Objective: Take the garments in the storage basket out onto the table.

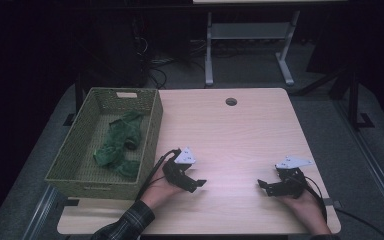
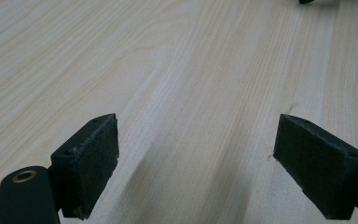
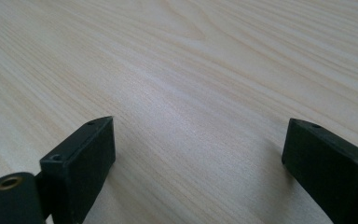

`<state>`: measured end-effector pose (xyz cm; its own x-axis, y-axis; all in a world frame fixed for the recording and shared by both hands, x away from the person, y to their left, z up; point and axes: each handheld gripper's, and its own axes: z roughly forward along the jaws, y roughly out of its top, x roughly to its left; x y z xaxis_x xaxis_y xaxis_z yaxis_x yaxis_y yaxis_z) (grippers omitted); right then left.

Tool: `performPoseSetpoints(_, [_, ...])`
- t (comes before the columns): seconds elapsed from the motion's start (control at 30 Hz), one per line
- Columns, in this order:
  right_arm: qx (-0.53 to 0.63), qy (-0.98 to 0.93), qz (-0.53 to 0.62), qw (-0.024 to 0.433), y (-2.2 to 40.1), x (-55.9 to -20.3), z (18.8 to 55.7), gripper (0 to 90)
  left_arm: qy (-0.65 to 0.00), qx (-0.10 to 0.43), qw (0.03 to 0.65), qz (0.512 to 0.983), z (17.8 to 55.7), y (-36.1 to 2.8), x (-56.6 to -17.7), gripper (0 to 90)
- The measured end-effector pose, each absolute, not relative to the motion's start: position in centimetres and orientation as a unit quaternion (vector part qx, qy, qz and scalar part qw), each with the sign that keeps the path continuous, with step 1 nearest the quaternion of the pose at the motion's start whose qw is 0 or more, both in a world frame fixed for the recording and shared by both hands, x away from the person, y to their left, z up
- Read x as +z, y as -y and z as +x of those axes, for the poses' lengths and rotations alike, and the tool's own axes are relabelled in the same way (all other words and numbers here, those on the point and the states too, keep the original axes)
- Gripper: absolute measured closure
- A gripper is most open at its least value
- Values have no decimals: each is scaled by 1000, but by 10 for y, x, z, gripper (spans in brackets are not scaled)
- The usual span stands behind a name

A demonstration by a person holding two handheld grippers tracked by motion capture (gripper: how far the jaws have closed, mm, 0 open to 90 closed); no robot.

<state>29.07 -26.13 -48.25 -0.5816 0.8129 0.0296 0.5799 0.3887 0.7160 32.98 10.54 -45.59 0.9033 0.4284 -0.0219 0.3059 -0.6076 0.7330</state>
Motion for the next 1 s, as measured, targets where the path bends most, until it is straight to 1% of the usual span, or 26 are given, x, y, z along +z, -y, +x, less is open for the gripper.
performPoseSetpoints(0.33, [352, -816, 427, 165, 261, -483, 291, 93, -216, 79, 399, 888, 330, -111, -446, 135])
performPoseSetpoints(1.0, [352, -817, 427, 166, 261, -483, 291, 93, -211, 80, 399, 889, 327, -111, -429, 135])
